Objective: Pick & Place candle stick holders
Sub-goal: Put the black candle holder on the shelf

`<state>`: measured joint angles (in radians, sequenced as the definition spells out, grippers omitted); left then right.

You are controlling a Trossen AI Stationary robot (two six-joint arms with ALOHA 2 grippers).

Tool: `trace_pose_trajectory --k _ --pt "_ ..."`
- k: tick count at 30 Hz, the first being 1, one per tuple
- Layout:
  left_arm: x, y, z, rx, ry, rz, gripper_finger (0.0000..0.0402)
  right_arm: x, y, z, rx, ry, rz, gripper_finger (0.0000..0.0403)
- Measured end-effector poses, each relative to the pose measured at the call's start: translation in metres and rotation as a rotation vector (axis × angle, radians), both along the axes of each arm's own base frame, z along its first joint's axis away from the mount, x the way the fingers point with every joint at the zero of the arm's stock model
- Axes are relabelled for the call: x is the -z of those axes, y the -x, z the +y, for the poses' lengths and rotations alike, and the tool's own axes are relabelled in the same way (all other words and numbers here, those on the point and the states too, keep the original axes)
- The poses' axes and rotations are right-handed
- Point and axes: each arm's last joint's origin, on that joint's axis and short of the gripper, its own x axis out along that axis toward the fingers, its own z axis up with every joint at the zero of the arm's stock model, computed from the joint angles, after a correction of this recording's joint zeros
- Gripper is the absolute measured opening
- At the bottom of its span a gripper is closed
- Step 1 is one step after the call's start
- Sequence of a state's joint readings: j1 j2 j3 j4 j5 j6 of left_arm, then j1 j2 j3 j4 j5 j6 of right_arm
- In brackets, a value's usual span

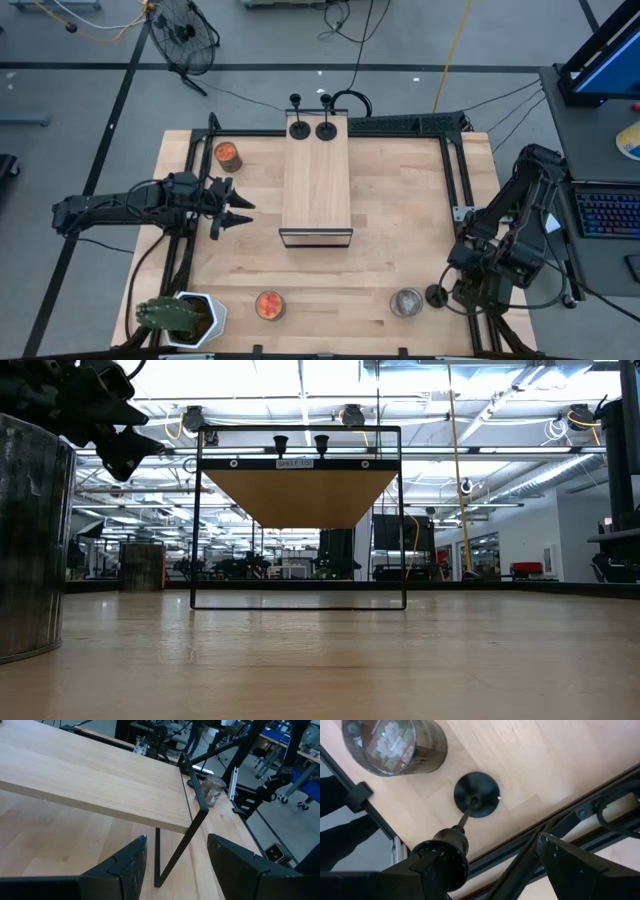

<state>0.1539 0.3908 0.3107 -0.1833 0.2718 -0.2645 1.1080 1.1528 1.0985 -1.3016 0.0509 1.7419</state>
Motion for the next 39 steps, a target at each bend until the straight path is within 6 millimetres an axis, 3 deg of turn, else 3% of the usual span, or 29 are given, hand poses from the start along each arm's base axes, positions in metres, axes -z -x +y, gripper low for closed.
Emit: trace_pose_trajectory --k 16,39 --pt "0.0 0.0 0.0 0.001 -0.005 -0.001 0.0214 -0.002 -0.006 0.012 -0.115 -0.106 -0.076 0.0267" --pt "0.0 0.0 0.0 0.002 -0.009 -0.003 0.0214 -0.002 -0.006 0.01 -0.062 -0.097 -0.064 0.0256"
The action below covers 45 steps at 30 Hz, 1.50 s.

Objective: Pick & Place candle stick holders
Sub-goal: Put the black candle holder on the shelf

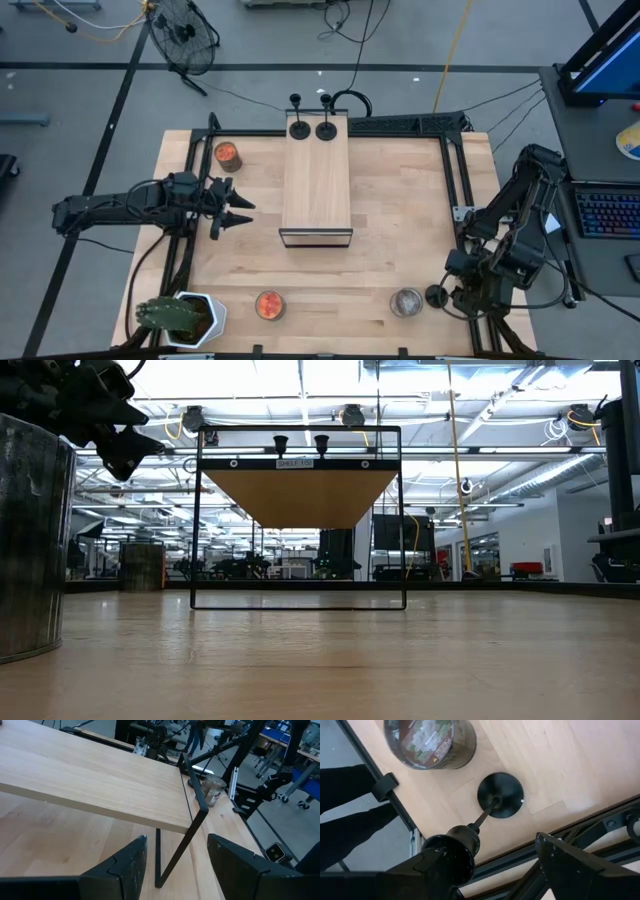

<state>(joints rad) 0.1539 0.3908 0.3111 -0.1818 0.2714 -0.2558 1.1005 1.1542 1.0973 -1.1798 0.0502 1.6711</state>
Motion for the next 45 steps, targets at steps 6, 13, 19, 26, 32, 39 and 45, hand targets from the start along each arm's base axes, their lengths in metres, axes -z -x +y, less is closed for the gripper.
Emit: trace_pose_trajectory --k 6,13,19,26,32,39,45 --pt "0.0 0.0 0.0 -0.001 0.0 -0.002 0.0214 0.001 0.001 -0.003 -0.006 0.031 0.01 0.0181" --pt "-0.001 0.0 0.0 0.0 0.0 -0.008 0.0214 0.001 0.002 -0.004 -0.015 0.045 0.012 0.0063" --pt "-0.001 0.0 0.0 -0.001 0.0 -0.008 0.0214 0.001 0.003 -0.006 -0.005 0.064 0.026 0.0016" --pt "-0.001 0.0 0.0 -0.003 0.006 -0.007 0.0214 -0.001 -0.001 -0.018 0.01 0.101 0.048 0.0012" --pt "-0.001 0.0 0.0 -0.003 0.007 -0.007 0.0214 -0.022 0.002 -0.042 0.043 0.17 0.084 0.0011" --pt "-0.001 0.0 0.0 -0.003 0.008 -0.007 0.0214 -0.066 -0.007 -0.06 0.063 0.14 -0.042 0.0011" --pt "-0.001 0.0 0.0 -0.002 0.002 -0.006 0.0214 -0.089 -0.024 -0.075 0.089 0.153 -0.156 0.0011"
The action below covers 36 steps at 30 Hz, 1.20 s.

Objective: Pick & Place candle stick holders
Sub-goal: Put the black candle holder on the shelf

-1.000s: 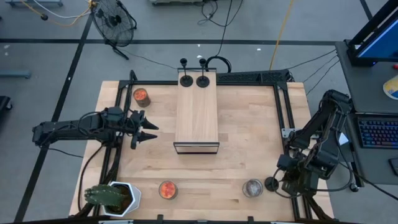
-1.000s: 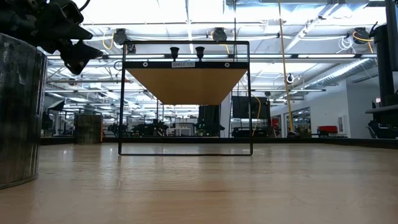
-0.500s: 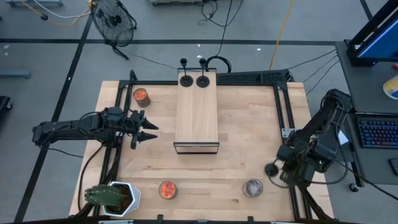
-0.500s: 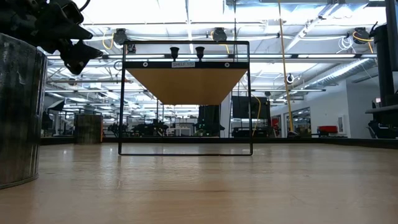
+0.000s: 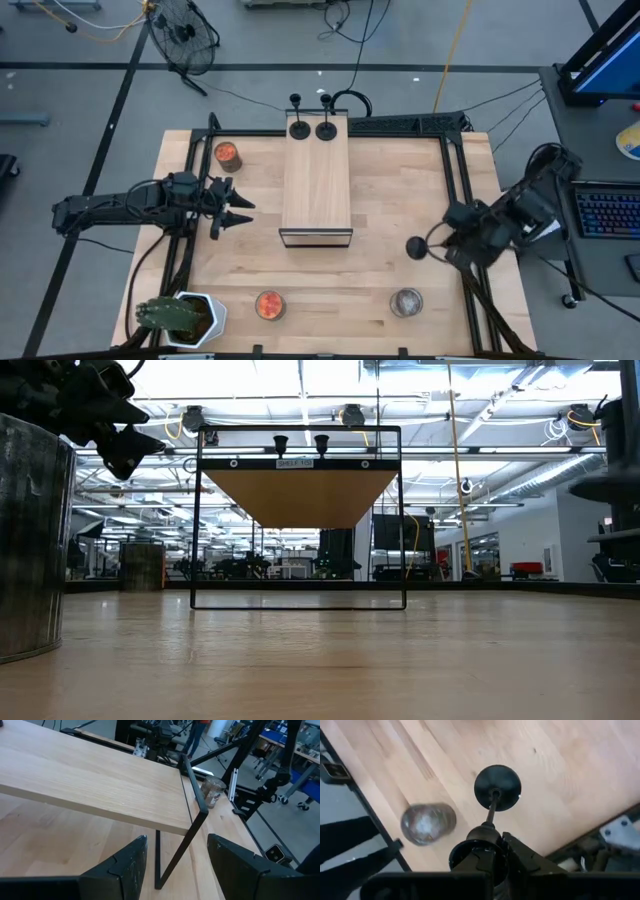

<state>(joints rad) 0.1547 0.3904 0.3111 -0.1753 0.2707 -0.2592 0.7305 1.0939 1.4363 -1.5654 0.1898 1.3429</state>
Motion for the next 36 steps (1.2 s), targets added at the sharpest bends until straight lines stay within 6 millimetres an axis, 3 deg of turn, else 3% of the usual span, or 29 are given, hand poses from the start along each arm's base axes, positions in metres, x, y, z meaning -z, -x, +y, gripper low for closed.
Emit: trace_pose_trajectory --k 5,12,23,28,36 --pt "0.0 0.0 0.0 -0.002 0.005 0.0 0.0214 -0.014 -0.019 -0.013 -0.021 -0.011 -0.108 0.0011" --pt "0.0 0.0 0.0 -0.002 0.007 0.0 0.0214 -0.043 -0.052 -0.036 -0.042 0.001 -0.395 0.0011" --pt "0.0 0.0 0.0 -0.002 0.009 0.0 0.0214 -0.093 -0.105 -0.089 -0.075 0.287 -0.6 0.0011" --pt "0.0 0.0 0.0 -0.003 0.01 0.0 0.0214 -0.097 -0.141 -0.119 -0.094 0.361 -0.565 0.0011" --pt "0.0 0.0 0.0 -0.004 0.015 0.001 0.0214 -0.076 -0.191 -0.171 -0.124 0.367 -0.468 0.0011"
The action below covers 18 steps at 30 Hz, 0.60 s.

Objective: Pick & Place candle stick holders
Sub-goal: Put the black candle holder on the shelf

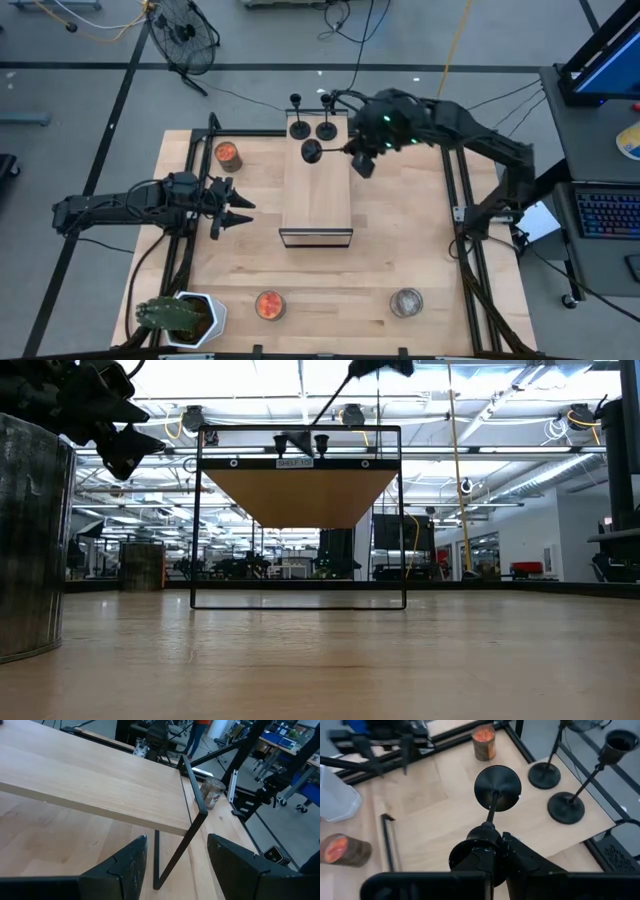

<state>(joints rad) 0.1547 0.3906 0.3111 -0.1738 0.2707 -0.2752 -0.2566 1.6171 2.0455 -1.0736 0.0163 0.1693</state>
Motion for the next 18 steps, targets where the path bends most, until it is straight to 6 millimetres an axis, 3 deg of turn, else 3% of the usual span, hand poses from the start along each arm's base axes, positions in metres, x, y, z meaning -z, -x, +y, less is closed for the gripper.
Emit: trace_pose_trajectory --k 9,18 --pt "0.0 0.0 0.0 0.0 0.0 0.002 0.0214 0.028 -0.019 -0.041 0.037 -0.045 0.082 0.001" --pt "0.0 0.0 0.0 0.001 -0.003 -0.002 0.0214 0.037 -0.024 -0.047 0.006 -0.095 0.104 0.001"
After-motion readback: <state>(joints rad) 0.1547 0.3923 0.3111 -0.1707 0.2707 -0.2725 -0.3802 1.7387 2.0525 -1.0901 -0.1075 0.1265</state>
